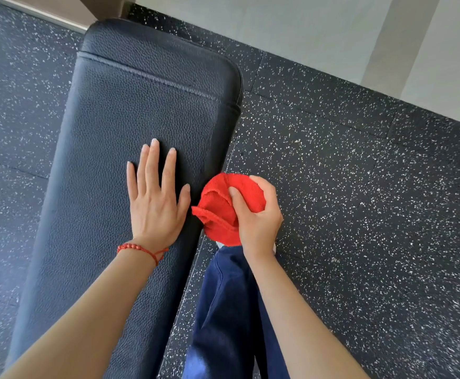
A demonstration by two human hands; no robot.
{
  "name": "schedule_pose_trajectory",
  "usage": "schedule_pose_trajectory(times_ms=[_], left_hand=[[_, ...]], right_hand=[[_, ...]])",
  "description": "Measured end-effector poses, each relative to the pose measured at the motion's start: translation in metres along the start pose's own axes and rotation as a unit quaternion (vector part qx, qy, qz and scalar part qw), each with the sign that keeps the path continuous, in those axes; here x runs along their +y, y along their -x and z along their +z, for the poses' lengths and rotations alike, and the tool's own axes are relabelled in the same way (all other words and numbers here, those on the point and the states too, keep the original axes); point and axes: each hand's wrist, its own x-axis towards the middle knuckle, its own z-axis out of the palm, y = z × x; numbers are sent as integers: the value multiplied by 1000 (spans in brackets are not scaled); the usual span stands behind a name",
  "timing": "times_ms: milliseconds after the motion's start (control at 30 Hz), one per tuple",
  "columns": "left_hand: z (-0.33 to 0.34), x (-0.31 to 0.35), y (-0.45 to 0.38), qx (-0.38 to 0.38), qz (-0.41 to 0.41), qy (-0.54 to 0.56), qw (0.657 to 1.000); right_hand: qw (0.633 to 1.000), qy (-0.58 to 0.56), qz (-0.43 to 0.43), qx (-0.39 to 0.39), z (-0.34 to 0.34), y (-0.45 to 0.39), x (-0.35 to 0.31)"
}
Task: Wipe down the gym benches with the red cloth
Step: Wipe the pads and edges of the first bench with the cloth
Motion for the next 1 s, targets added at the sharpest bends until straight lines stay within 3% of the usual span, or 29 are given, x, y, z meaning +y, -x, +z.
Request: schedule_pose_trajectory(times_ms=[300, 733, 900, 1000], left_hand=[[7, -5, 46, 8, -25, -22, 999], [9, -7, 49, 30, -14, 6, 999], [1, -10, 51, 36, -1, 95, 995], [-6, -29, 73, 29, 14, 78, 996]], right_hand=[[997, -42, -56, 19, 8, -30, -13], [999, -44, -14, -6, 2, 21, 16], [998, -64, -4, 10, 3, 49, 25], [994, -94, 11, 57, 9, 55, 20]])
